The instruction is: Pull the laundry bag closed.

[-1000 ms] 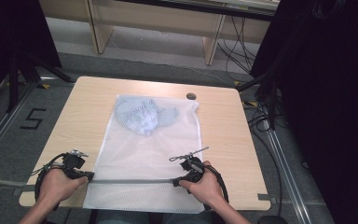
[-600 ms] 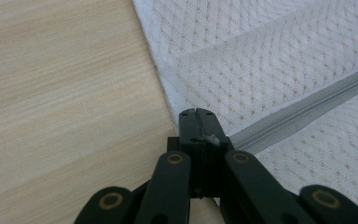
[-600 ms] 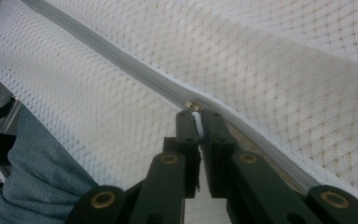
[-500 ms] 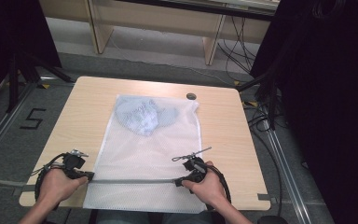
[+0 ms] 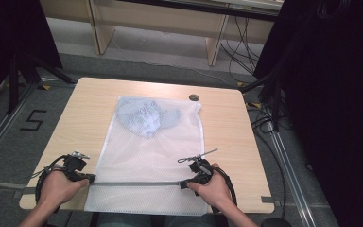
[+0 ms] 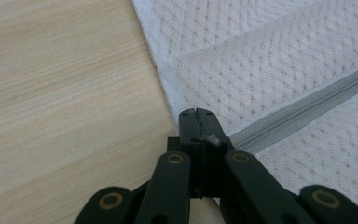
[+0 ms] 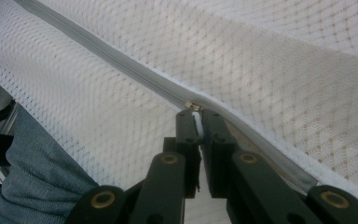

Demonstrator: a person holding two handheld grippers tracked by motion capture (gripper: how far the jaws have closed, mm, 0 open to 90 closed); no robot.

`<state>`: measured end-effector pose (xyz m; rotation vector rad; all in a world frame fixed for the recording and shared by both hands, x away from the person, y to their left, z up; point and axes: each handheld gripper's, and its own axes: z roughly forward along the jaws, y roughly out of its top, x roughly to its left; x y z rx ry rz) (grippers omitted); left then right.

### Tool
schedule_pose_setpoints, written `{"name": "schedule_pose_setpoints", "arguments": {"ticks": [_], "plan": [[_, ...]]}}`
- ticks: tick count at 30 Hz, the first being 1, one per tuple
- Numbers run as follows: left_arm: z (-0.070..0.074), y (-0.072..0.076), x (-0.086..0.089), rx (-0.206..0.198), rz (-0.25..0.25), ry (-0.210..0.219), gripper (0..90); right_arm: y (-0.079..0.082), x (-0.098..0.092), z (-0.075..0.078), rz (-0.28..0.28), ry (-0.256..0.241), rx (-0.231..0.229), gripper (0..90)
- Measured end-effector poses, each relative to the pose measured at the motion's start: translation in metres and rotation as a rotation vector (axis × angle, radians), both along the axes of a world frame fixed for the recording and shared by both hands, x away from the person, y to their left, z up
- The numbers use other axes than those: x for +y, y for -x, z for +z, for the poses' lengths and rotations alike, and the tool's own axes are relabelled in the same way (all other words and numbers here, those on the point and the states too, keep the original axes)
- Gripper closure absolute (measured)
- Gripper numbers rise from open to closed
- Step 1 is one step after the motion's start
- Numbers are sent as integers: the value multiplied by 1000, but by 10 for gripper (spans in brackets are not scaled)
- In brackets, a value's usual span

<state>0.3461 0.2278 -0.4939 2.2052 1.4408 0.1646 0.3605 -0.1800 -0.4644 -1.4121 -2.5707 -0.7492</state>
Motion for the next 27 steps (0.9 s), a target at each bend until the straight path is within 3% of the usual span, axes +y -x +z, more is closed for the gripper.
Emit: {"name": "schedule_pose_setpoints", "arguments": {"ticks": [3,6,7,8,10,13,14,15,16,19,25,27], "plan": [[0,0,0,2,2,2,899,-1,-3,-1,15,1,-11,869],[0,0,0,-2,1,1,899,0,-2,0,-2,-1,4,869],[-1,0,-1,-11,5,3,899,1,0,0,-43,-26,20,869],[0,0,0,-4,1,0,899,1,0,0,-43,-27,21,869],[0,0,0,-4,1,1,899,0,-5,-1,0,0,5,869],[0,0,0,-1,1,1,899,0,-7,-1,-5,14,7,869],[-1,0,0,-10,5,3,899,-1,-7,-2,14,1,-15,869],[-1,0,-1,-18,8,7,899,0,-7,-1,-5,1,8,869],[0,0,0,0,2,-1,899,0,-8,-1,1,6,3,869],[-2,1,-1,-23,10,8,899,1,-8,-1,-10,-2,-2,869],[0,0,0,-6,3,2,899,-1,-13,-2,15,9,1,869],[-2,1,-1,-25,11,9,899,0,-13,-2,15,14,-1,869]]}}
